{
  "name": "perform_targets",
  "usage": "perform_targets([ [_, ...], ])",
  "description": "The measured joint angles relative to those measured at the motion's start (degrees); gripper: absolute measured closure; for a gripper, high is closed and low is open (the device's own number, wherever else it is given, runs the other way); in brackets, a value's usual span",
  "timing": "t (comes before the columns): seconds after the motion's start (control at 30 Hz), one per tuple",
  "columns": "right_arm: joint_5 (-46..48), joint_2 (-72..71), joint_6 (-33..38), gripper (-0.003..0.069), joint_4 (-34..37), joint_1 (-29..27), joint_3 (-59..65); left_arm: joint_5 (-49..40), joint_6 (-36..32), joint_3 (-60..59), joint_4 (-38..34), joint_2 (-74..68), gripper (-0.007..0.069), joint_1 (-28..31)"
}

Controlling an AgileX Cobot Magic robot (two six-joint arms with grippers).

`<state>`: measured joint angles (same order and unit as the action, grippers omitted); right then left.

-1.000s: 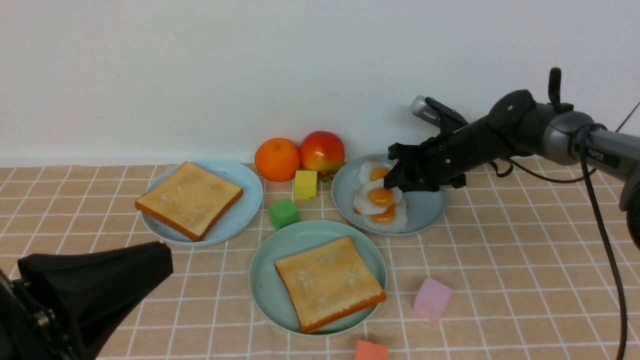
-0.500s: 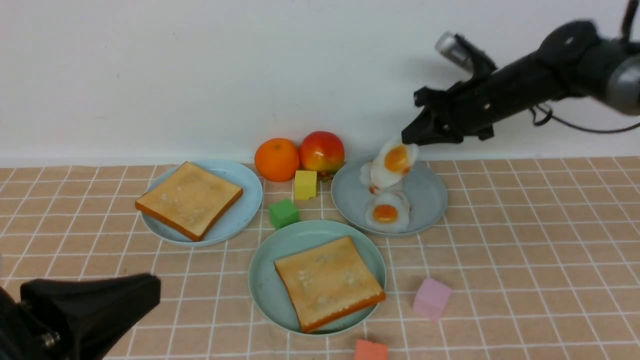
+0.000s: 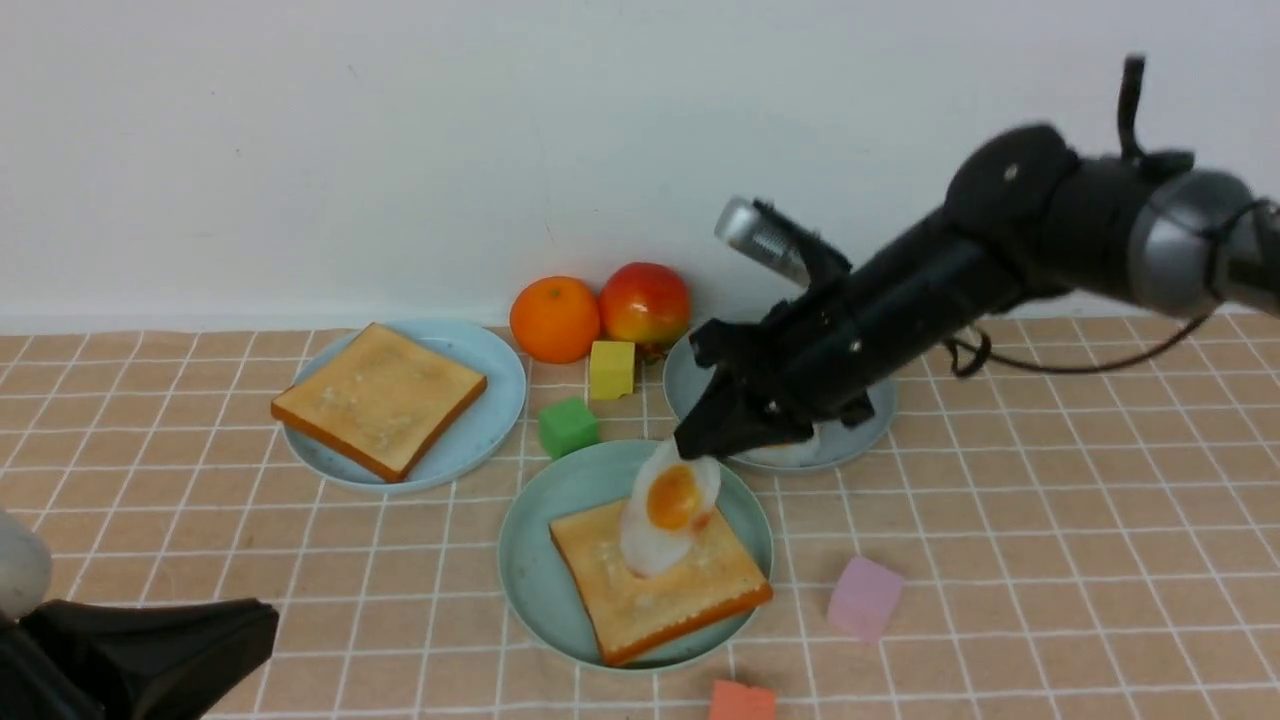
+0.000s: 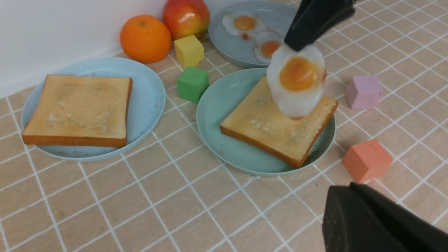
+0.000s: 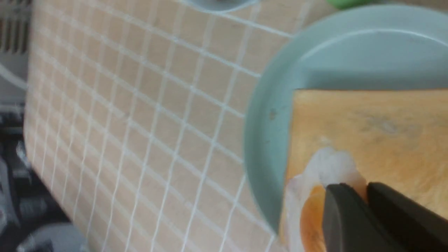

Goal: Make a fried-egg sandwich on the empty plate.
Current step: Use the right arm to place the fried egg on the slice of bread in the middle

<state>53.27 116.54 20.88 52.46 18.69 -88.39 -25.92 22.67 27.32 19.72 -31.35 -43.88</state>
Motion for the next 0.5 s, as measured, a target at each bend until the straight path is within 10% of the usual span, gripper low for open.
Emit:
perform_targets([
  [0.3, -3.3, 3.8, -1.2, 0.0554, 4.1, -0.2, 1.4, 0.0, 0.0, 0.0, 0.2, 0.0, 0.062, 0.0],
  [0.5, -2.4, 4.4, -1.6, 0.033, 0.2, -1.1, 1.0, -0.1, 0.0, 0.0, 0.0, 0.0, 0.0613, 0.0],
])
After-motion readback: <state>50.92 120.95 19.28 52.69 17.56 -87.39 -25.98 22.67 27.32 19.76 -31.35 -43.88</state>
